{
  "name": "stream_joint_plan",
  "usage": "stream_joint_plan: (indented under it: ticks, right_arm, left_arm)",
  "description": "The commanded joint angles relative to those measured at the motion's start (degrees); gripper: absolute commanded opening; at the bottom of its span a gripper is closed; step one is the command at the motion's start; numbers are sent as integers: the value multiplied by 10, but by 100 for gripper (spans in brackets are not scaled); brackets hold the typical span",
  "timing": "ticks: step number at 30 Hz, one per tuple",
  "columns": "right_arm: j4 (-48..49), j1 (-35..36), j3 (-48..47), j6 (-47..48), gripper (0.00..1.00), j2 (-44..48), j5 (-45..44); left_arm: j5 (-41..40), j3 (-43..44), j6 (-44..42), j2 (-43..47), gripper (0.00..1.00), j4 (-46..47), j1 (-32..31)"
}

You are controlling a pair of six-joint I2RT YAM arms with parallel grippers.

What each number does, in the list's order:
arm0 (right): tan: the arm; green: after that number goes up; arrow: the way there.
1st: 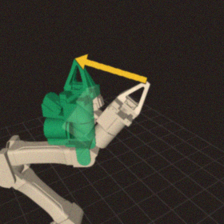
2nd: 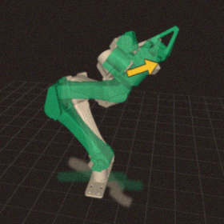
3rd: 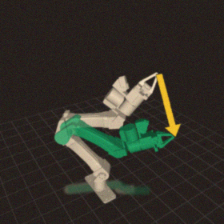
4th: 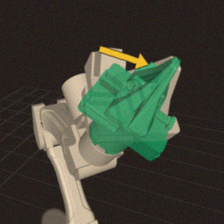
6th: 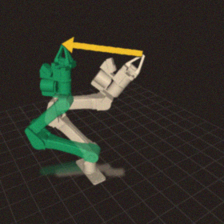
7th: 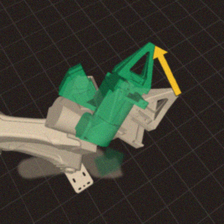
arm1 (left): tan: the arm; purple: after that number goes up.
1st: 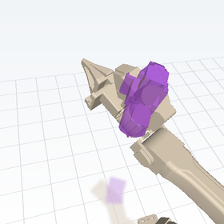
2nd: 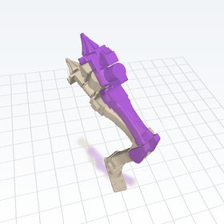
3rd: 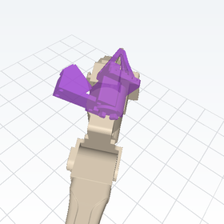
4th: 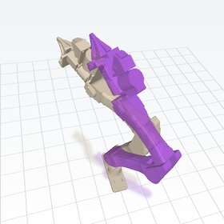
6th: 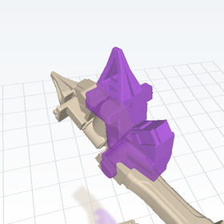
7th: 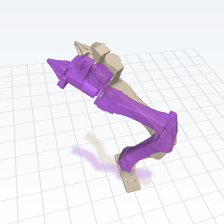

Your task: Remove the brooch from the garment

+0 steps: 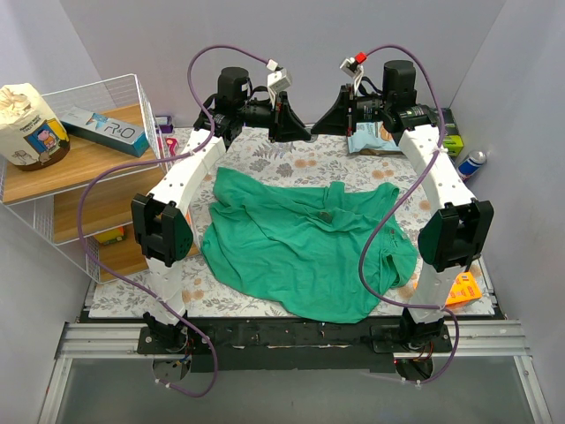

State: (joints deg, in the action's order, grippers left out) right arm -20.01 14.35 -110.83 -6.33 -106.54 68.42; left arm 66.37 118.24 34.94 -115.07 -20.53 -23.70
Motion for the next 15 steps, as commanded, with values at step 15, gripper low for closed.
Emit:
stream_joint_plan:
  ticks: [15]
  right_arm:
    - [8,20,-51,-25,1,12,26]
  left_arm:
    - [-81,3,-157,1,14,-111,-10]
